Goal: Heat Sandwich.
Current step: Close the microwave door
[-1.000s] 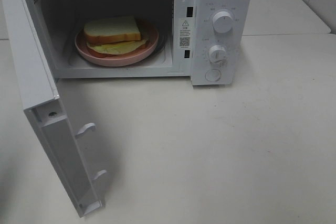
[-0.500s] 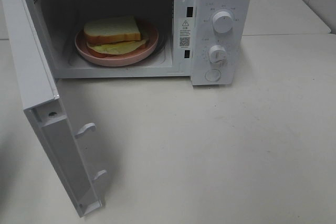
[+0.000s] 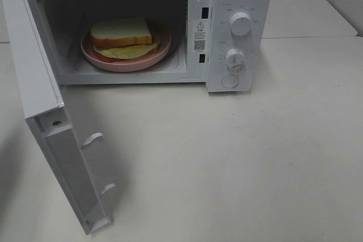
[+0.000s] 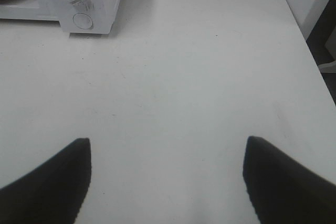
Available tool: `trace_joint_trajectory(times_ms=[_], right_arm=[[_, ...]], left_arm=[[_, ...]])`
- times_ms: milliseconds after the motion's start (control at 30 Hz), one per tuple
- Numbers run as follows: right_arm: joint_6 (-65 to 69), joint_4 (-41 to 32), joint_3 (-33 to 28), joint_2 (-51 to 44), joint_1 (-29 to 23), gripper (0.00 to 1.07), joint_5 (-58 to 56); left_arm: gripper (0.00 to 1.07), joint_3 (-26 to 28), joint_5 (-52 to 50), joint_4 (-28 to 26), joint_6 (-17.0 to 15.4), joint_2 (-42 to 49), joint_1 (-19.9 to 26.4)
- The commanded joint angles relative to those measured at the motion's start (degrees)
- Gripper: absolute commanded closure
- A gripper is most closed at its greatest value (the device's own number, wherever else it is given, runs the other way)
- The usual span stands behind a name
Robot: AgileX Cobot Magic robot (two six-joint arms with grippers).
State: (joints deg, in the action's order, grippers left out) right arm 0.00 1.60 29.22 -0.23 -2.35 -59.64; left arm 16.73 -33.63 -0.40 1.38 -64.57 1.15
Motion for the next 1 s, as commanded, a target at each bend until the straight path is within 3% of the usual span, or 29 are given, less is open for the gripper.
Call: trace_joint_trajectory(times_ms=[33,67,233,367,533,733,833,1000], right_arm=[[0.00,0.23,-0.23,-1.49,0.34,0.31,0.40],[0.00,0.23,-0.23,-1.49,0.34,0.31,0.40],[0.00,0.23,-0.23,-1.49,0.34,0.31,0.40],[0.00,0.23,-0.23,-1.49,0.34,0.31,0.40],[0.00,0.23,-0.23,-1.49,0.34,0.31,0.40],[0.00,0.23,-0.23,-1.49,0.34,0.31,0.40],[0.00,0.23,-0.23,-1.49,0.34,0.31,0.40],[0.00,0.23,-0.23,-1.49,0.34,0.31,0.40]], left_arm=[[1.06,-0.17,-4.93,6.19,-3.95,-3.55,-0.34],[1.06,-0.17,-6.07,9.11,-6.93,-5.50,-0.34],[1.06,0.06,-8.94,13.24,-9.45,-8.25,-0.34],[1.06,2.41,-13.12,20.51,-14.61,-13.18,-0.34],[1.06,4.93,-14.04,25.90,-17.19,-16.39,-1.38],[1.06,6.42,-13.92,24.75,-14.73,-18.22,-6.19],[1.06,7.51,-13.92,19.77,-11.97,-19.25,-10.03],[1.06,8.71,-13.41,15.70,-10.71,-20.34,-13.24]])
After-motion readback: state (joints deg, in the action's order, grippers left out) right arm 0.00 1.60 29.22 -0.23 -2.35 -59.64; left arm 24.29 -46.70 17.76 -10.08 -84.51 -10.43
